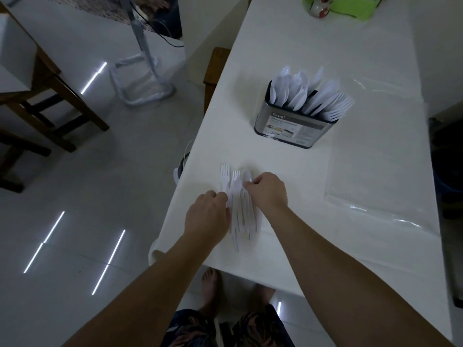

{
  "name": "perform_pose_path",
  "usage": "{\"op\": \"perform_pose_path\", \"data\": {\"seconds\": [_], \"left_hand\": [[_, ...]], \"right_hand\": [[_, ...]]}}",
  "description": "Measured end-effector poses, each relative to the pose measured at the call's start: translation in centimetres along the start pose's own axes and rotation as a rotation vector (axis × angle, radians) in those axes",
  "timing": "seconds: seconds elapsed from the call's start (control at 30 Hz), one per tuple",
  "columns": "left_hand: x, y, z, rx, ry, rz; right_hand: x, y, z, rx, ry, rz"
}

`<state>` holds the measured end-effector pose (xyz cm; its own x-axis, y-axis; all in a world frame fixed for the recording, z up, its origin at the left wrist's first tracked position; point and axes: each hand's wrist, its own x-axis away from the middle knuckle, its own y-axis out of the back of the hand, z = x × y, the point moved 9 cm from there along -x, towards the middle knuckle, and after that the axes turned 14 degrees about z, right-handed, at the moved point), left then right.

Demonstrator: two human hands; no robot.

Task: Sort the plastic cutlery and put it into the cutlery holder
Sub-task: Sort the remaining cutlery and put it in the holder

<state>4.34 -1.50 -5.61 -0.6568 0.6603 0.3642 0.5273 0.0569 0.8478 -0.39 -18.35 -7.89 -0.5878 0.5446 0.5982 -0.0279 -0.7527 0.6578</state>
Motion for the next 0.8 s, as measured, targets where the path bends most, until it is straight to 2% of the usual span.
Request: {"op": "perform_pose_path", "data": {"seconds": [0.13,0.23,0.4,0.53,0.67,0.73,0.8], "left_hand": [[0.4,-0.2,0.0,0.013,0.007,0.005],[0.4,-0.4,0.1,0.084,0.041,0.022],[0.0,-0.7,0.2,0.498,0.165,0.062],[-0.9,-1.2,-1.3,0.800,0.173,0.121],[-1.4,-2.3,-2.1,0.904,0.182,0.252],[-1.0,-2.9,-1.3,0.974,0.240,0.261],[-0.5,-3.1,0.3,1.042,0.326,0.207]], "right_hand": [[-0.7,0.1,-0.2,-0.012,-0.017,0.039],[-1.0,1.1,-1.1,-0.134,-0.015,0.031],[0.4,3.3,-3.4,-0.498,-0.015,-0.010],[2.4,2.3,-2.5,-0.607,0.022,0.061],[3.7,-0.7,-1.7,-0.730,0.028,0.153],[3.9,-1.6,-2.1,-0.687,0.025,0.131],[3.9,-1.7,-2.2,-0.355,0.058,0.054]]}}
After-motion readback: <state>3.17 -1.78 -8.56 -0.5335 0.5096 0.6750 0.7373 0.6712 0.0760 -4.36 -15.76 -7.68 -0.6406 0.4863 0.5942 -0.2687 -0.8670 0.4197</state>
